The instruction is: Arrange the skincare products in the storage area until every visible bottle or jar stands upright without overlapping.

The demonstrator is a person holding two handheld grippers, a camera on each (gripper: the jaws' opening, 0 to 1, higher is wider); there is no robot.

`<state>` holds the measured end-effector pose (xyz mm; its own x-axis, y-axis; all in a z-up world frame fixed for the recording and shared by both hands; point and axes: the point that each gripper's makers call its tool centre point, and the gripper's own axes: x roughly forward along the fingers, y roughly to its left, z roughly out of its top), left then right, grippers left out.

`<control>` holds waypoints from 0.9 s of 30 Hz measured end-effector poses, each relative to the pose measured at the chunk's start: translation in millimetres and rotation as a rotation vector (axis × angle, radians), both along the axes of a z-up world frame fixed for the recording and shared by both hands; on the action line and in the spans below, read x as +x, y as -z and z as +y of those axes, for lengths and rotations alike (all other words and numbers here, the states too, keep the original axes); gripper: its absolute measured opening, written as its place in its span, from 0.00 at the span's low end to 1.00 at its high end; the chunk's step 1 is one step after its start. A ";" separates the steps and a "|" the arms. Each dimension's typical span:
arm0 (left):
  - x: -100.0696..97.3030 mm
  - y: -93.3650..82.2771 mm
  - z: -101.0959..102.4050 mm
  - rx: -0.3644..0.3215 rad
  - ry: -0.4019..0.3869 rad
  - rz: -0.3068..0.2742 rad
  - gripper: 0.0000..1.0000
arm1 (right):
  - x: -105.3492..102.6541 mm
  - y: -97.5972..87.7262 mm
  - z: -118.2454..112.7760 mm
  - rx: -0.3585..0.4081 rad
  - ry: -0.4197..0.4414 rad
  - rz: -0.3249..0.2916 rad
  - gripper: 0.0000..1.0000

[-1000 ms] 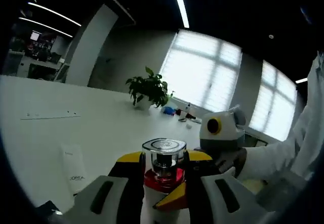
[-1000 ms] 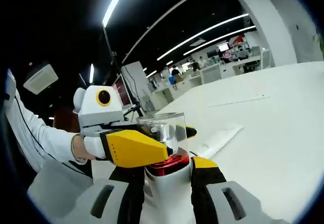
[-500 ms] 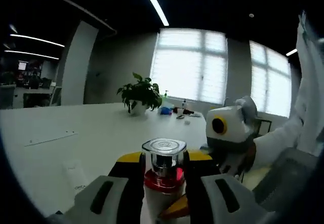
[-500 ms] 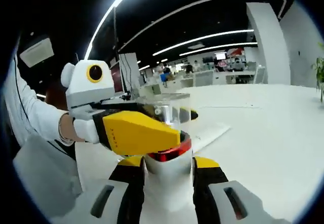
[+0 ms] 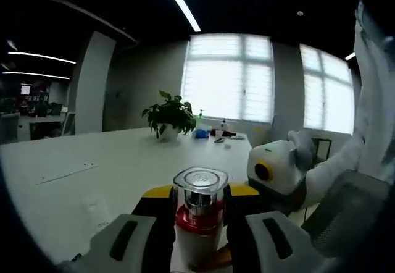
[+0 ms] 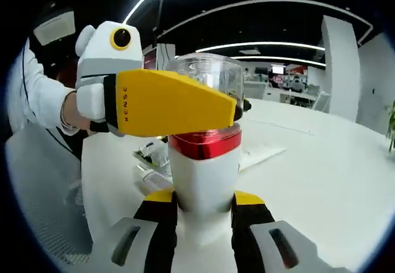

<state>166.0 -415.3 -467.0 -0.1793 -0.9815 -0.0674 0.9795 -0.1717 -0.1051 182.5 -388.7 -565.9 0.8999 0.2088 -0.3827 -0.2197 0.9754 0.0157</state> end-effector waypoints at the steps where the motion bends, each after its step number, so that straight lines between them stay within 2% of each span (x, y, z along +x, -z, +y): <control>1: -0.4 0.2 -0.6 0.002 0.003 -0.009 0.26 | 1.6 0.2 -3.0 -0.011 -0.005 -0.001 0.25; 2: -1.6 0.7 -1.2 0.005 0.015 -0.035 0.26 | 3.1 0.8 -6.1 -0.044 -0.015 -0.001 0.25; 3: 1.5 -0.6 -3.1 -0.001 -0.001 -0.047 0.26 | 4.3 -0.6 -6.8 -0.045 -0.015 -0.003 0.25; 8: 10.3 0.2 -7.9 0.002 0.000 -0.040 0.26 | 12.9 -0.4 -14.0 -0.040 -0.029 -0.015 0.25; 12: 22.4 -1.6 -10.3 -0.003 -0.014 -0.032 0.26 | 23.0 -0.5 -16.7 -0.036 -0.076 -0.047 0.25; 15: 28.3 -2.8 -13.1 0.010 -0.026 -0.043 0.27 | 30.4 0.1 -20.5 -0.036 -0.091 -0.051 0.25; 20: 33.3 -6.4 -18.3 0.033 -0.030 -0.100 0.26 | 39.5 0.3 -27.4 -0.029 -0.100 -0.044 0.26; 27: 35.2 -7.6 -19.3 0.026 -0.035 -0.097 0.26 | 40.1 0.9 -29.6 -0.028 -0.089 -0.041 0.26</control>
